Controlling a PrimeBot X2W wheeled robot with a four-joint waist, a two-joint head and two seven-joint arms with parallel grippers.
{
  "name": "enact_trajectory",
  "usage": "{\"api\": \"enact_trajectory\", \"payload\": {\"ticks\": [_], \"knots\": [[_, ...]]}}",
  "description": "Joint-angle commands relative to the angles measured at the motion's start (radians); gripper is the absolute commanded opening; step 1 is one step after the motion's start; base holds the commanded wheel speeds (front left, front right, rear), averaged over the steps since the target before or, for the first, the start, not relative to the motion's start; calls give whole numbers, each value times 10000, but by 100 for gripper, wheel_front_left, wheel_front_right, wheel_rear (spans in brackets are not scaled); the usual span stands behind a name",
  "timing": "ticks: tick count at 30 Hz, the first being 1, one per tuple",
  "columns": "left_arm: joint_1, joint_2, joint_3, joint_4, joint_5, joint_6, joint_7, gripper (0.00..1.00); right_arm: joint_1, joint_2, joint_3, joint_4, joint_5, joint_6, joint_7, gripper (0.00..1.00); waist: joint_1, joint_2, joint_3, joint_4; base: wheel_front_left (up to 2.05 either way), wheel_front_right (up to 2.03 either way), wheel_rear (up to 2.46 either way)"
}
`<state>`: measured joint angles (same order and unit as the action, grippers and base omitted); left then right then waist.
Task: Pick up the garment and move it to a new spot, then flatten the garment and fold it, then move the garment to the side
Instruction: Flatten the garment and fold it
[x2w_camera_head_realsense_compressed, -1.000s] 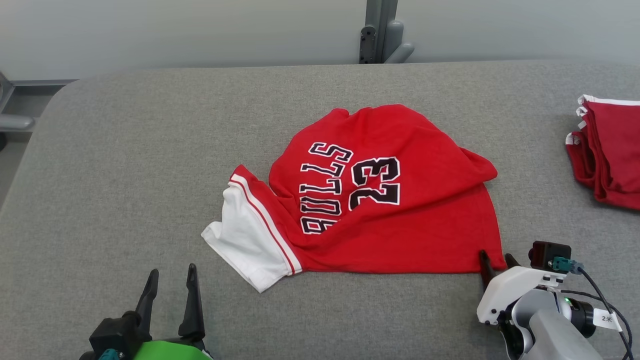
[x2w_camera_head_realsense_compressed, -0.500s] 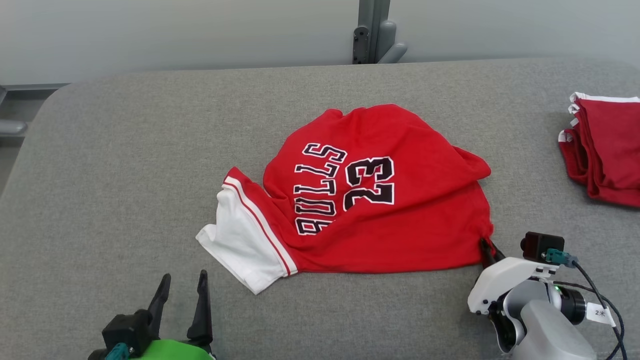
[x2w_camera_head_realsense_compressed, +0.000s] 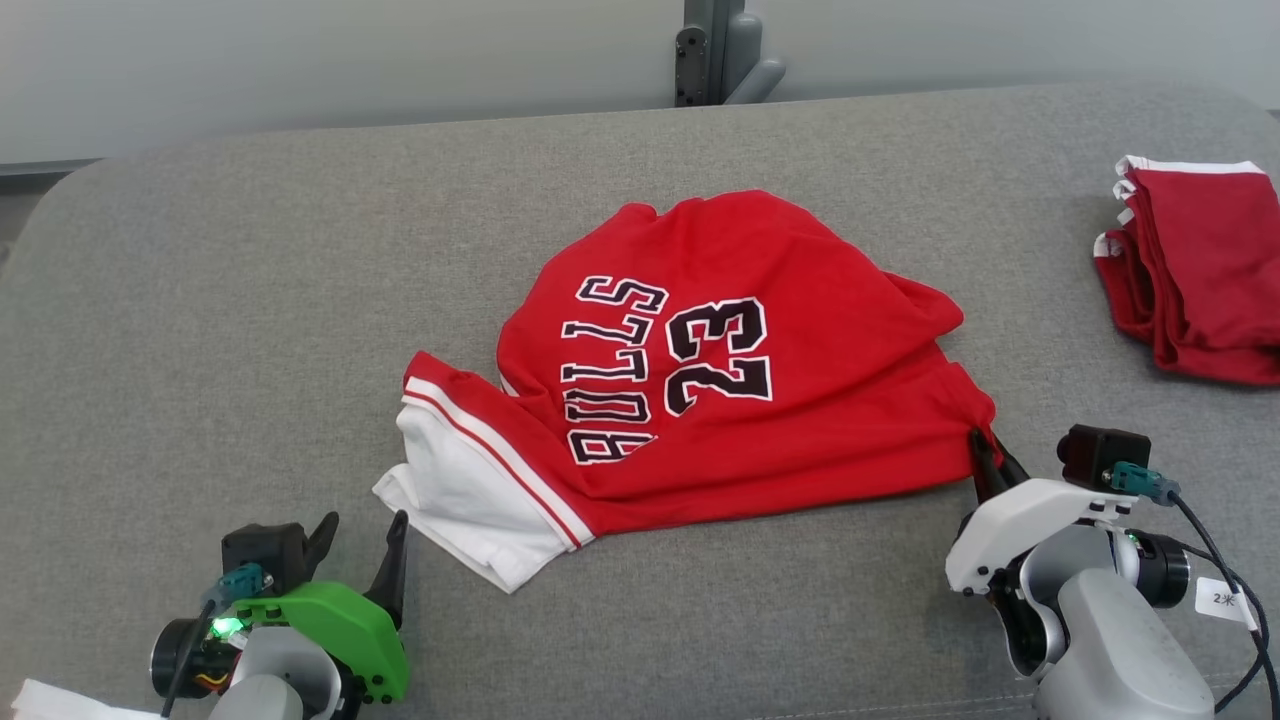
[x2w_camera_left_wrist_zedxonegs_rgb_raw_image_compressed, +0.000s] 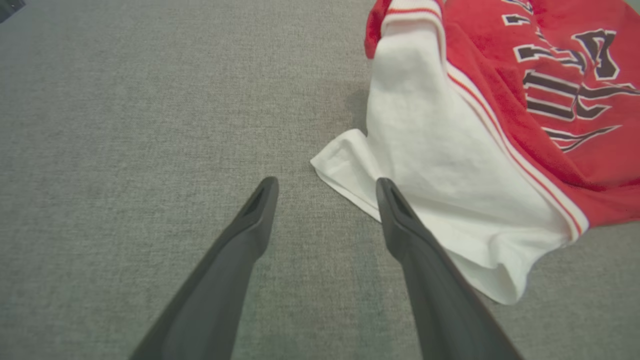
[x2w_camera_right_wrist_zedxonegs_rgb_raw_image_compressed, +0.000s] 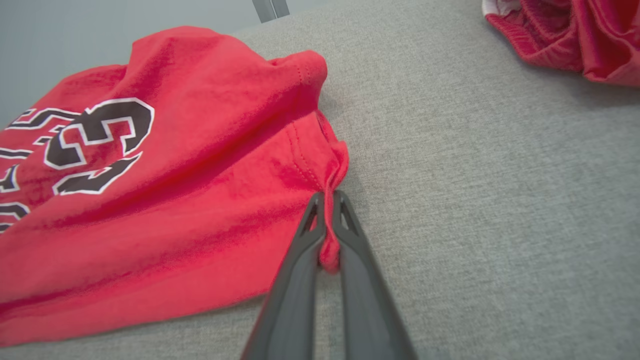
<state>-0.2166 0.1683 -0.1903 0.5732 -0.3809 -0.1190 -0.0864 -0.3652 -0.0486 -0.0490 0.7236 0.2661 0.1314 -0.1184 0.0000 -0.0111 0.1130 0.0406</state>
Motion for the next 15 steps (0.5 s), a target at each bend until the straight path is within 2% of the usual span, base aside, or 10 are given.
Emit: {"api": "enact_trajectory", "payload": {"ticks": [1, 14, 15], "knots": [[-362, 156, -103, 345, 135, -28, -13, 100, 154, -39, 43, -175, 44, -16, 88, 0, 0, 111, 148, -132, 0, 0, 0], [-1852, 73, -718, 2620, -248, -111, -553, 100, 522, -39, 117, -1315, 154, -17, 528, 0, 0, 111, 445, -291, 0, 0, 0], [-1932, 76, -794, 2731, -296, -114, -582, 95, 535, -39, 121, -1372, 161, -17, 539, 0, 0, 111, 457, -294, 0, 0, 0]]}}
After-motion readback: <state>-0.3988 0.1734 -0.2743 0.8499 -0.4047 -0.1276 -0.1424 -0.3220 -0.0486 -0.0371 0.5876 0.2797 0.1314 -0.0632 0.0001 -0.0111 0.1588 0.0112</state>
